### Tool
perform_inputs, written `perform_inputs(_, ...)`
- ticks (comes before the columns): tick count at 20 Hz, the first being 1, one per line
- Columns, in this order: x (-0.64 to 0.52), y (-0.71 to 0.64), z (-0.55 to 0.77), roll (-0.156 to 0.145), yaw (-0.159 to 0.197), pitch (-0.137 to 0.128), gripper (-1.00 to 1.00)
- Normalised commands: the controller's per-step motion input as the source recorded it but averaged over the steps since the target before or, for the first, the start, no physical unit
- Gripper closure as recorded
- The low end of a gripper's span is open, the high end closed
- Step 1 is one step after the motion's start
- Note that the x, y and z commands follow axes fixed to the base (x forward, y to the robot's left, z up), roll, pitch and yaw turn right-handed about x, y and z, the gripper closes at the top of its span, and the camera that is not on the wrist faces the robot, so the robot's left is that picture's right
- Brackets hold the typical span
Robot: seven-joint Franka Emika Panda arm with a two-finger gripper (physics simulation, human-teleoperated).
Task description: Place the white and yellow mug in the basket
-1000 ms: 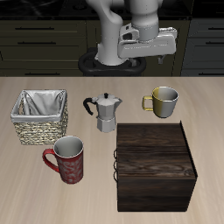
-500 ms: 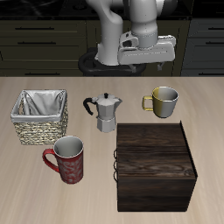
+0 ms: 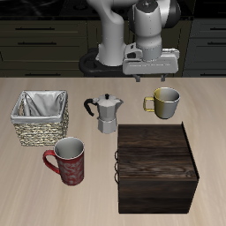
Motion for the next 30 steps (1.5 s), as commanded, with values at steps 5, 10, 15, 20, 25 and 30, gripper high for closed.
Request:
perform_inputs(5, -0.06, 0.08, -0.30, 0.010, -0.022, 0.040, -1.00)
perform_inputs(10, 0.05, 0.08, -0.34, -0.003, 0.003, 0.058, -1.00)
perform_inputs(15, 0.05, 0.03, -0.41, 0.000, 0.017, 0.059, -1.00)
perform_inputs(20, -0.04, 0.08, -0.33, 0.088, -0.022, 0.062, 1.00)
perform_inputs(25, 0.00, 0.02, -0.04, 0.035, -0.038, 0.024, 1.00)
perform_inputs(30, -0.01, -0.08, 0.18, 0.014, -0.040, -0.033, 1.00)
